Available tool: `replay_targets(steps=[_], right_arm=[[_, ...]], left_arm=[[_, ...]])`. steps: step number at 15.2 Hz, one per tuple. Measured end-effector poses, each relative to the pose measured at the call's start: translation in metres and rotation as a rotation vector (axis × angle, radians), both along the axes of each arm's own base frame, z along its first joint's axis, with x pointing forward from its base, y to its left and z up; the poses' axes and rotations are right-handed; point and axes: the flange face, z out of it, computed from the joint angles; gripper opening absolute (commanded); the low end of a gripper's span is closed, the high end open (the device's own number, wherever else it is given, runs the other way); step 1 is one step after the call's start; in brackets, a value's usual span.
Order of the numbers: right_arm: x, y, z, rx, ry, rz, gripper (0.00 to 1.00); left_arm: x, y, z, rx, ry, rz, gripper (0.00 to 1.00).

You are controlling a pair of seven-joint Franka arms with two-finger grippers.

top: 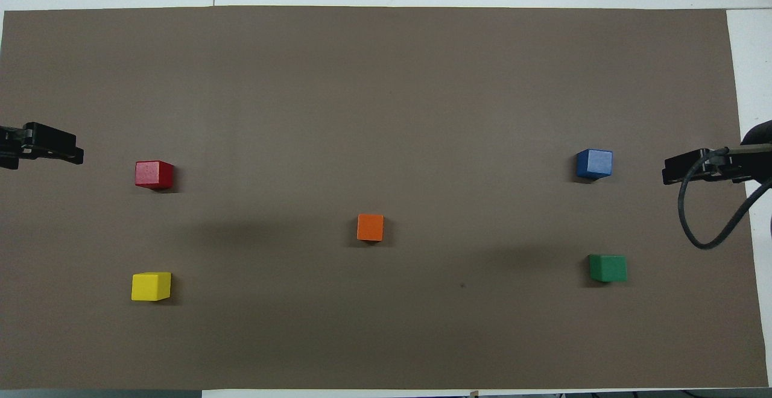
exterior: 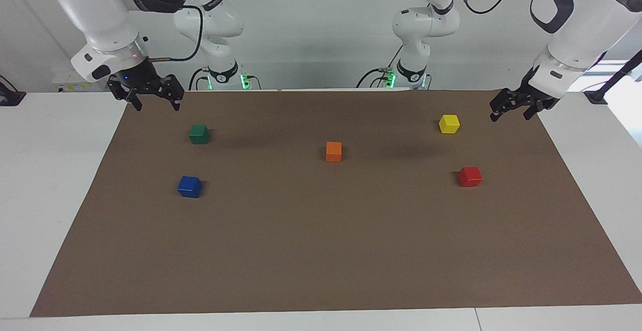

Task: Transfer red block to right arm and stack on blue block
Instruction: 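Reach the left gripper to the red block while the right gripper advances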

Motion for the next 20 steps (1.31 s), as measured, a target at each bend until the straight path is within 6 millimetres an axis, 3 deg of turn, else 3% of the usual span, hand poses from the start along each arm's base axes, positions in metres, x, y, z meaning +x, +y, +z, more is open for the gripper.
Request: replay_targets(steps=[12,16,20], right_arm=[[-0.002,0.002,-0.004,0.024,0.017,0.025,1.0],[-0.001,0.018,-0.003,0.187,0.009,0.073,1.0],[-0.007,0.015,-0.004,0.525,0.021,0.114,1.0]], left_arm=[[-0.001,0.0,-0.001,0.0,0.004,0.004,1.0],[-0.001,0.001,-0.011,0.001,-0.02,0.011,1.0],[0.006,0.002,-0.039,0.003,-0.041,0.013,1.0]])
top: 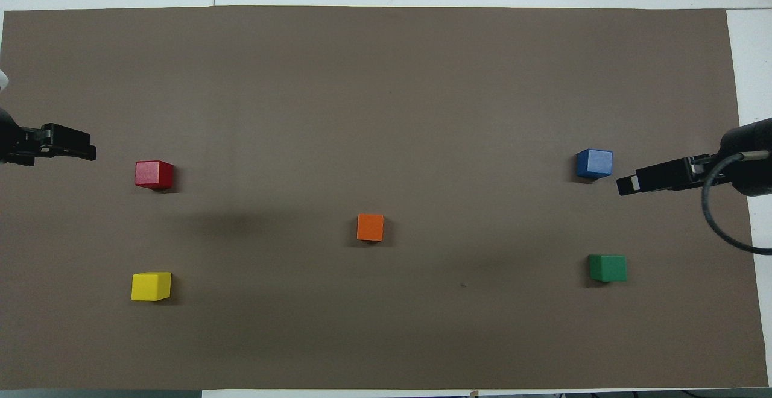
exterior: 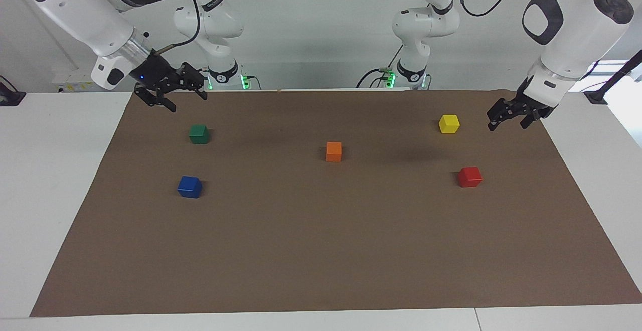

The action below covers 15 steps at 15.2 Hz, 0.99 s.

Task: Transfer red block to right arm and stack on blue block
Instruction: 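Reach the left gripper to the red block while the right gripper advances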

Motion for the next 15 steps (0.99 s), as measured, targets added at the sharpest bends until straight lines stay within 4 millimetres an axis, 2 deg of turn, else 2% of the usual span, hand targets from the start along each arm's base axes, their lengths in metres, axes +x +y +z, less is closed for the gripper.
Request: replay_targets(steps=[2,5,8,10,13,15], right_arm=[[-0.005,0.0,0.001,0.215,0.009,0.023,1.0],[-0.009,0.004,-0.011,0.544,-0.007,0.069,1.0],[-0.006,0.014,-0.051,0.894,-0.016,0.09,1.0],[-0.002,0.026,-0.079,1.088,-0.008,0.074,1.0],[0.0,0.059,-0.106,1.301,-0.003,0.07,1.0],[0.005,0.09,-0.141,1.444,0.011,0.08,1.0]], left_arm=[[0.009,0.0,-0.024,0.001,-0.002,0.001,1.0],[0.017,0.001,-0.077,0.004,-0.006,0.005,1.0],[0.014,0.003,-0.129,0.005,0.011,0.008,1.0],[0.011,0.002,-0.145,0.005,0.028,0.007,1.0],[0.004,0.002,-0.164,0.005,0.034,-0.003,1.0],[-0.003,0.001,-0.183,0.004,0.045,-0.031,1.0]])
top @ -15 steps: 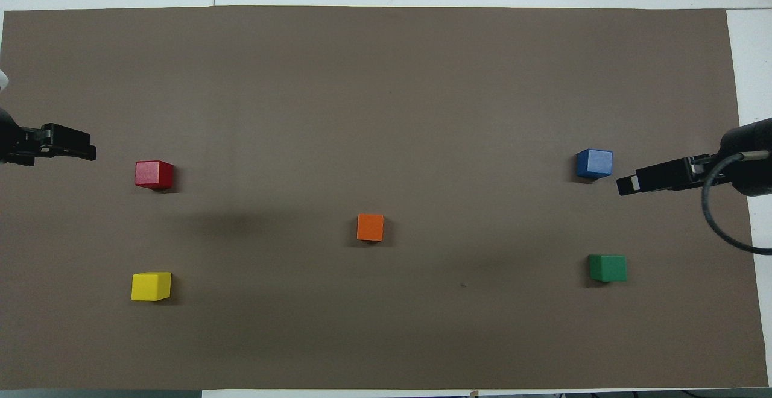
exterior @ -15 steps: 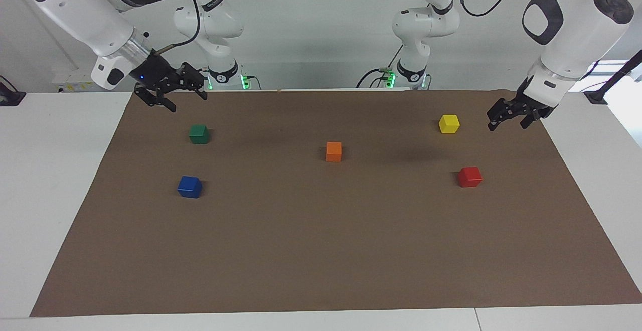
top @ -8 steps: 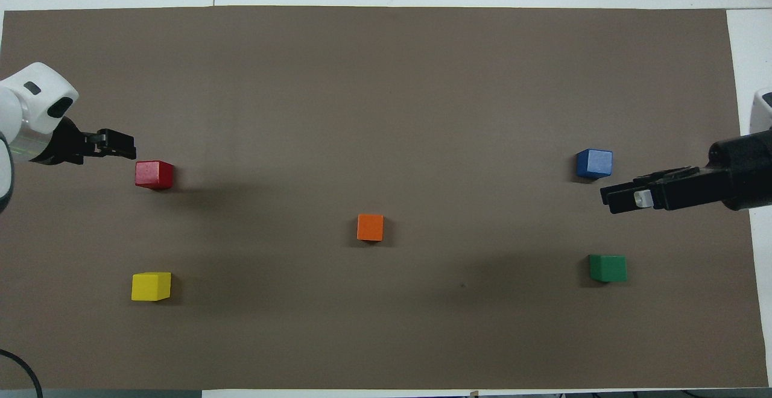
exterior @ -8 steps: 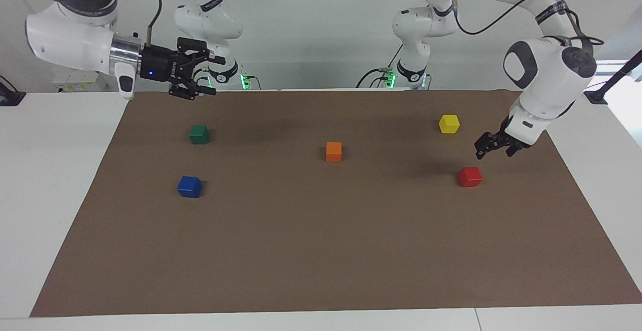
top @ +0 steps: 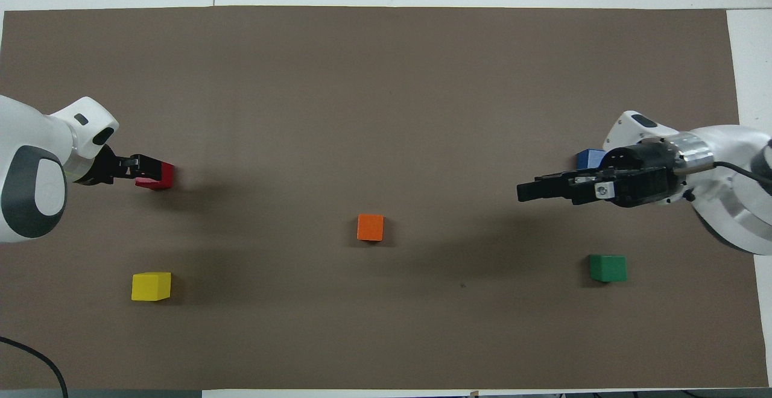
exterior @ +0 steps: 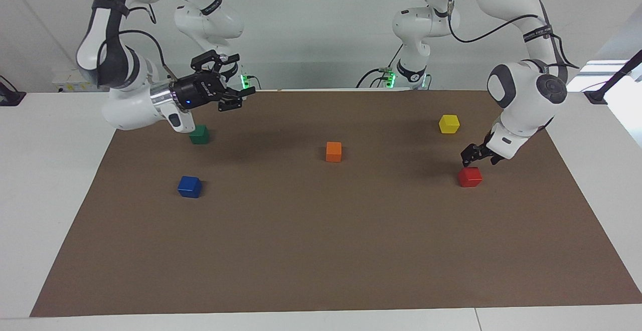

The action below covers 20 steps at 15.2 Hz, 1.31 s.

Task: Transfer red block to right arm and stack on blue block
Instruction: 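Reach the left gripper to the red block while the right gripper advances, then close the left gripper on the red block and lift it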

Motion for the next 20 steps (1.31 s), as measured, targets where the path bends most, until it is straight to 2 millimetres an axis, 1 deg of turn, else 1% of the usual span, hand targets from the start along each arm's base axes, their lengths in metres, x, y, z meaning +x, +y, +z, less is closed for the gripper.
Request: replay_targets(steps=[2,3,4,7,10,13,14,15,16,17,18,19,20], right_arm=[[0.006,0.022,-0.037,0.078,0.033,0.008,1.0],[0.007,0.029,-0.05,0.11,0.051,0.013,1.0],[0.007,0.037,-0.058,0.142,0.068,0.021,1.0],[0.005,0.064,-0.076,0.213,0.113,0.048,1.0],[0.004,0.082,-0.083,0.209,0.133,0.055,1.0],[0.006,0.103,-0.09,0.229,0.154,0.038,1.0],[0.008,0.109,-0.093,0.232,0.16,0.038,1.0],[0.01,0.111,-0.097,0.229,0.168,0.035,1.0],[0.012,0.112,-0.1,0.228,0.178,0.027,1.0],[0.014,0.111,-0.101,0.226,0.186,0.021,1.0],[0.016,0.111,-0.103,0.219,0.191,0.015,1.0],[0.017,0.111,-0.104,0.215,0.198,0.01,1.0],[0.017,0.112,-0.107,0.221,0.207,0.004,1.0]], left_arm=[[-0.003,0.0,-0.009,-0.001,0.007,-0.022,1.0],[-0.002,0.0,-0.012,-0.001,0.004,-0.027,1.0],[-0.001,0.001,-0.016,-0.001,0.004,-0.03,1.0],[0.003,0.0,-0.033,0.0,0.006,-0.035,1.0],[0.006,-0.002,-0.046,0.0,0.003,-0.038,1.0],[0.007,-0.002,-0.048,0.001,0.0,-0.038,1.0],[0.007,-0.002,-0.049,0.001,0.0,-0.038,0.98],[0.007,-0.002,-0.049,0.001,-0.002,-0.039,0.89],[0.009,-0.003,-0.05,0.001,-0.006,-0.04,0.72],[0.009,-0.003,-0.051,0.001,-0.008,-0.04,0.37],[0.009,-0.003,-0.052,0.001,-0.006,-0.04,0.15],[0.009,-0.003,-0.052,0.001,-0.005,-0.04,0.0],[0.009,-0.003,-0.053,0.001,-0.004,-0.041,0.0]])
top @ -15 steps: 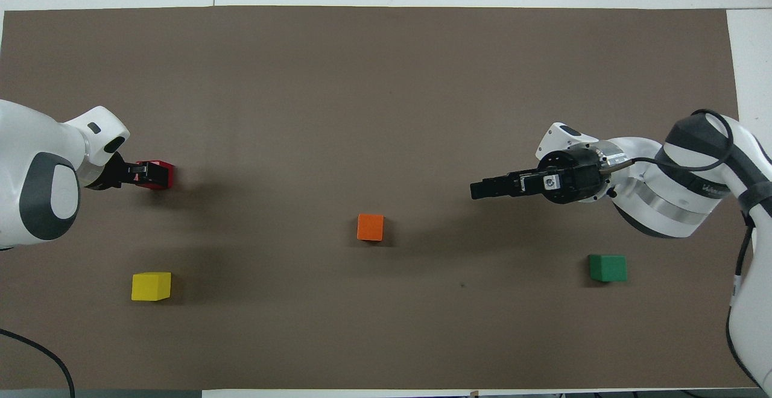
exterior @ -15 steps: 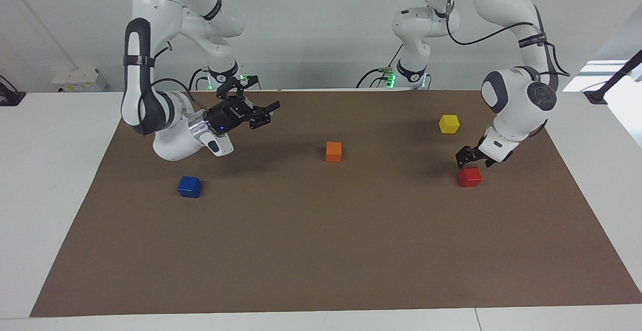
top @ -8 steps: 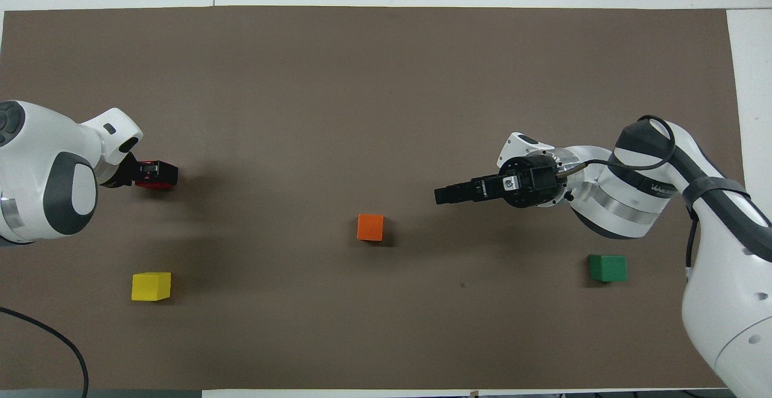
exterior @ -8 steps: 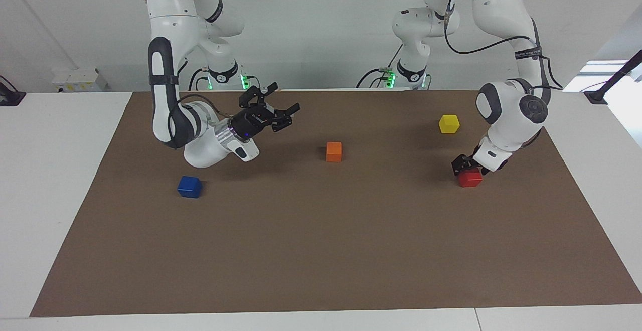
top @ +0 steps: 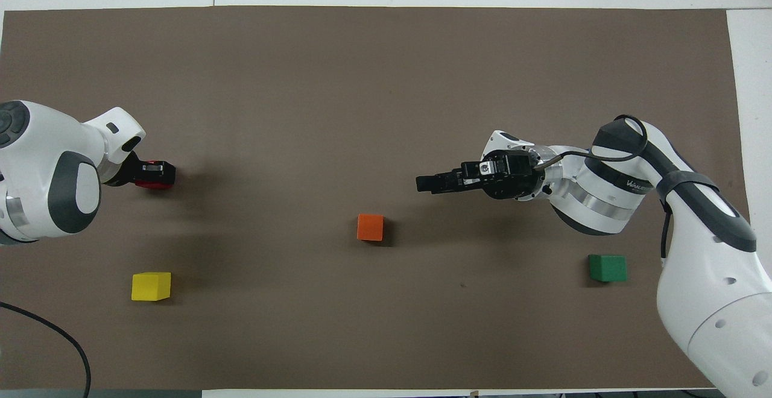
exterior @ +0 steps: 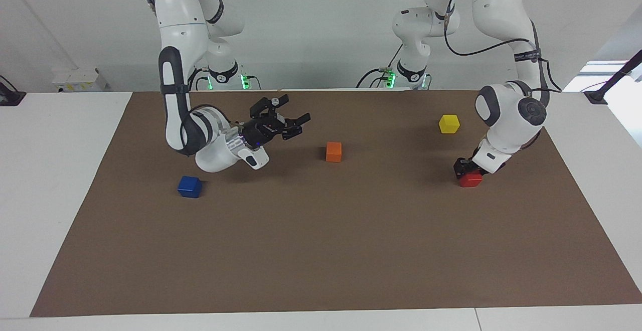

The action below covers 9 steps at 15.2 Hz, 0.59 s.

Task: Transfer red block to right arm and stack on blue block
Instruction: 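Close the left gripper on the red block and lift it, then carry the red block toward the right gripper waiting mid-table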

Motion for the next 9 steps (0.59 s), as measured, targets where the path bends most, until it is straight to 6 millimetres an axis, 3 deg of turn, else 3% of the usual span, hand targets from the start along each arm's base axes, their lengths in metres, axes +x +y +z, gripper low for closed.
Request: replay_targets(steps=[3,5,7,9], right_arm=[[0.001,0.01,-0.01,0.018,0.024,-0.006,1.0],[0.002,0.014,-0.013,0.02,0.033,0.002,1.0],[0.001,0.017,-0.013,0.019,0.046,0.016,1.0],[0.001,0.017,-0.013,0.017,0.07,0.036,1.0]], left_arm=[[0.001,-0.001,0.003,-0.023,0.013,0.041,0.0],[0.005,-0.003,0.015,-0.054,0.046,0.107,0.0],[0.012,-0.006,0.039,-0.095,0.097,0.206,0.0],[0.017,-0.016,0.076,-0.177,0.158,0.375,0.0]])
